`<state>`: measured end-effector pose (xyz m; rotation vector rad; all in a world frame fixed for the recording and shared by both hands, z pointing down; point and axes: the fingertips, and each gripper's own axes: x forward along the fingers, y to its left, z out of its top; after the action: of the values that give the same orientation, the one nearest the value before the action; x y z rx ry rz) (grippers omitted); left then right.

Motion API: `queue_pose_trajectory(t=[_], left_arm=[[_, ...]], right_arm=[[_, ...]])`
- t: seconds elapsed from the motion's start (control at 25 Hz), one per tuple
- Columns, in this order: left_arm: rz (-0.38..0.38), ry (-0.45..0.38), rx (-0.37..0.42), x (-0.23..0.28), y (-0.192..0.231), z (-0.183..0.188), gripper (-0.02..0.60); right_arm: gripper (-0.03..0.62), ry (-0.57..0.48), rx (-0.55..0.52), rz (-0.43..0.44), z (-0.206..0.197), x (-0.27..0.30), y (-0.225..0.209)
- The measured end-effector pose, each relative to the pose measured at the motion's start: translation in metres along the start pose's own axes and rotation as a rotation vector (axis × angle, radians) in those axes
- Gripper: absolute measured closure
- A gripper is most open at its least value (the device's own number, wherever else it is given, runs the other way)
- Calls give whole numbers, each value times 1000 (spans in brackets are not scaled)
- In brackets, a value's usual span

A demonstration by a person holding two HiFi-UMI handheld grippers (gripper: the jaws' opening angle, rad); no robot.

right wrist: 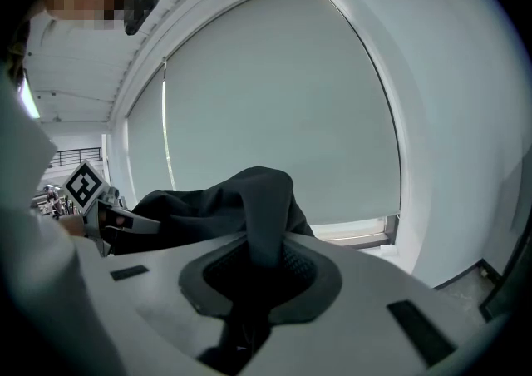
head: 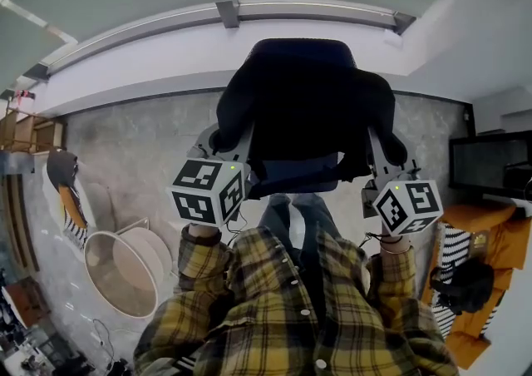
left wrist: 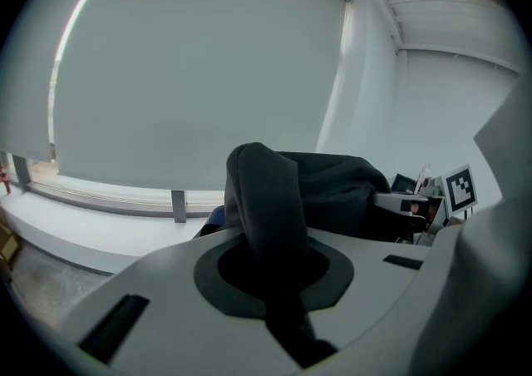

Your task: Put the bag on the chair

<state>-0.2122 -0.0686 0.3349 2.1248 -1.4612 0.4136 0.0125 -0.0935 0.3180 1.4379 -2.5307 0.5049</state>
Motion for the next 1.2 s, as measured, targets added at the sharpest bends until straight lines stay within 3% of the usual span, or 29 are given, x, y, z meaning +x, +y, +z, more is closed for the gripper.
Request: queue_pose_trajectory(t=[0.6,1.2], left_arm=[[13,170,1,90,31,-86,538],[26,351,-54,190,60,-206,538]], right_arm=[[542,175,-19,-23,-102,64,-46],[542,372,28,-49,-247,122,-104]])
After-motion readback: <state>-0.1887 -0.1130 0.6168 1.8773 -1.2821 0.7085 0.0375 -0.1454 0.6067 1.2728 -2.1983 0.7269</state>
